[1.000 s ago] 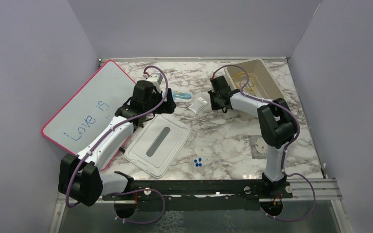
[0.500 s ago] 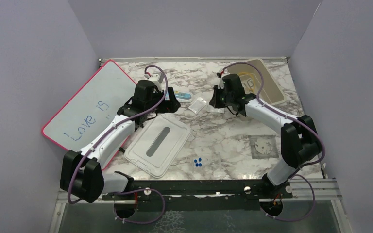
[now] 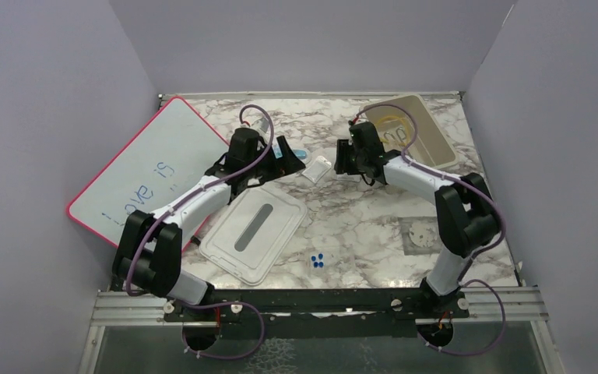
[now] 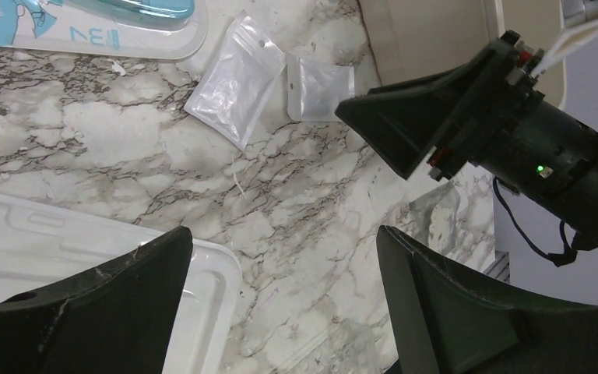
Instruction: Organize the chemistry lab equipment
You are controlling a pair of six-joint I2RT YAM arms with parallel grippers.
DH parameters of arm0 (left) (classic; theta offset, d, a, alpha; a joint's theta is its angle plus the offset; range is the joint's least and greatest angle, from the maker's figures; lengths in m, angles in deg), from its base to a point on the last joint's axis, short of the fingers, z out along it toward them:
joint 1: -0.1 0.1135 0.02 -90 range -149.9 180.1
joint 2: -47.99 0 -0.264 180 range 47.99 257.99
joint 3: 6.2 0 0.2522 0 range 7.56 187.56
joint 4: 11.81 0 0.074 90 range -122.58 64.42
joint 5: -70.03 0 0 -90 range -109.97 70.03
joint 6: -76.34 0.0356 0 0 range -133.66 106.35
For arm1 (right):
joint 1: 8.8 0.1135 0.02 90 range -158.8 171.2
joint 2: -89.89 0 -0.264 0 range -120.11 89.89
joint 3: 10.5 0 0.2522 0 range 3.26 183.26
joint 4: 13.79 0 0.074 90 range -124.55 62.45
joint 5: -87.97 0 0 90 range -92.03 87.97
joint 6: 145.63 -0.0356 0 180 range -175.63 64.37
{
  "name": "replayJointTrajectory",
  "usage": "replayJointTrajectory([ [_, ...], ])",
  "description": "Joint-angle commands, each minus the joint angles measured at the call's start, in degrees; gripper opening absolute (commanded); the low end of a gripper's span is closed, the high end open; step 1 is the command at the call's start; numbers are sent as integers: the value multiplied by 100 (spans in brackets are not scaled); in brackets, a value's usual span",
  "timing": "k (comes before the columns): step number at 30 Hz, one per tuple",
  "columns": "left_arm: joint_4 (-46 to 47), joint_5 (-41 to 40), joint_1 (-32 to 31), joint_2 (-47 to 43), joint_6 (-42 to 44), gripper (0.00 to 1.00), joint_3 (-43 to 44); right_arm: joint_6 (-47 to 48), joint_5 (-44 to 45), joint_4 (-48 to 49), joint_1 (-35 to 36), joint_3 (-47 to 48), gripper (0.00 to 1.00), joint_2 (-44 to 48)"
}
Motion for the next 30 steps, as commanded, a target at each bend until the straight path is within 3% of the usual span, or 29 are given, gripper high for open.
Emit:
replayJointTrajectory([
  [1, 394, -60, -131, 488, -154, 90, 260, -186, 1127, -381, -19, 627, 57, -691],
  [5, 412, -201, -247, 1098, -172, 82, 581, -254, 1290, -522, -20, 872, 54, -1128],
  [8, 516, -272, -349, 1540, -173, 72, 878, -211, 1195, -534, -20, 895, 40, -1284],
  [11, 605, -251, -458, 1990, -143, 65, 1220, -181, 936, -507, -20, 840, 33, -1393],
  [24, 602, -167, -784, 3566, 265, 63, 2495, -93, -613, 142, -90, 143, 31, -1254],
  [30, 291, -608, -877, 3899, 394, 59, 2776, 65, -995, 334, -107, -1, 29, -1138],
])
